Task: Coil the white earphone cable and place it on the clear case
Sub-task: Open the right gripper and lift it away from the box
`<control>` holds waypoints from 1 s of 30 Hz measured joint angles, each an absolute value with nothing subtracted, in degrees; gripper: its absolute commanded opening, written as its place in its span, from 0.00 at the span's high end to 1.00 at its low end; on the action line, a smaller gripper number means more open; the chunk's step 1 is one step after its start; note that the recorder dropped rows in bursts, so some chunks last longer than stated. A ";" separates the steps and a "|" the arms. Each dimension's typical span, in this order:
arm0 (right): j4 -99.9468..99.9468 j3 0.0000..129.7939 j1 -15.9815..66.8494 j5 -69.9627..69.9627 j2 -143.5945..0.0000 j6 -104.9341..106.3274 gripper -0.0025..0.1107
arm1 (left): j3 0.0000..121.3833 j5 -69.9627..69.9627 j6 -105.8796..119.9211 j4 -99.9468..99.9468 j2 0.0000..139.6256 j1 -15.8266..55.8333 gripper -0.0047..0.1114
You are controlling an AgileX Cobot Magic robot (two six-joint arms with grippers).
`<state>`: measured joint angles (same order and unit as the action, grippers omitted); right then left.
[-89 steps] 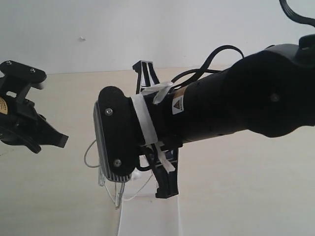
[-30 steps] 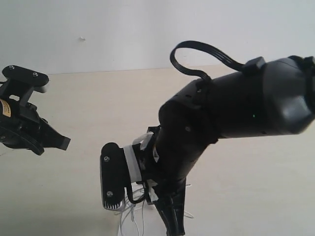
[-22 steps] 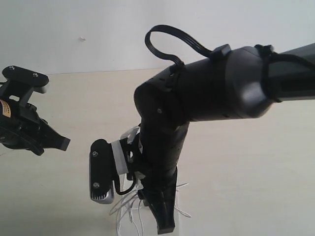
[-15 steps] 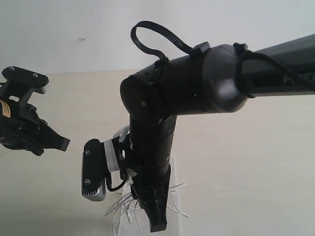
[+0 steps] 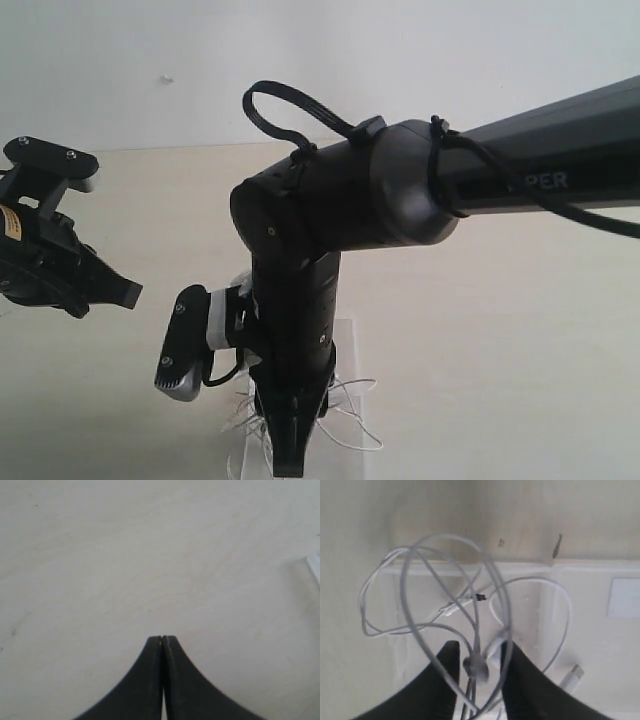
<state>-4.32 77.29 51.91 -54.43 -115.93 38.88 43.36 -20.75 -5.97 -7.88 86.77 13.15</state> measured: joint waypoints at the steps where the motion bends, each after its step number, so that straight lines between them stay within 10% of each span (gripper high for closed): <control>1: -4.32 77.29 51.91 -54.43 -115.93 38.28 0.50 | 43.36 -20.75 -5.97 -7.88 86.77 13.15 0.96; 14: -1.73 77.39 51.91 -57.88 -108.70 31.64 0.51 | 43.36 -20.75 -5.97 -7.88 86.77 13.15 0.96; 18: 2.16 77.39 51.91 -60.25 -105.88 26.94 0.97 | 43.36 -20.75 -5.97 -7.88 86.77 13.15 0.96; 30: 25.05 72.72 51.91 -57.68 -74.98 -7.00 0.98 | 36.80 -2.91 -9.64 -7.61 85.49 7.56 0.96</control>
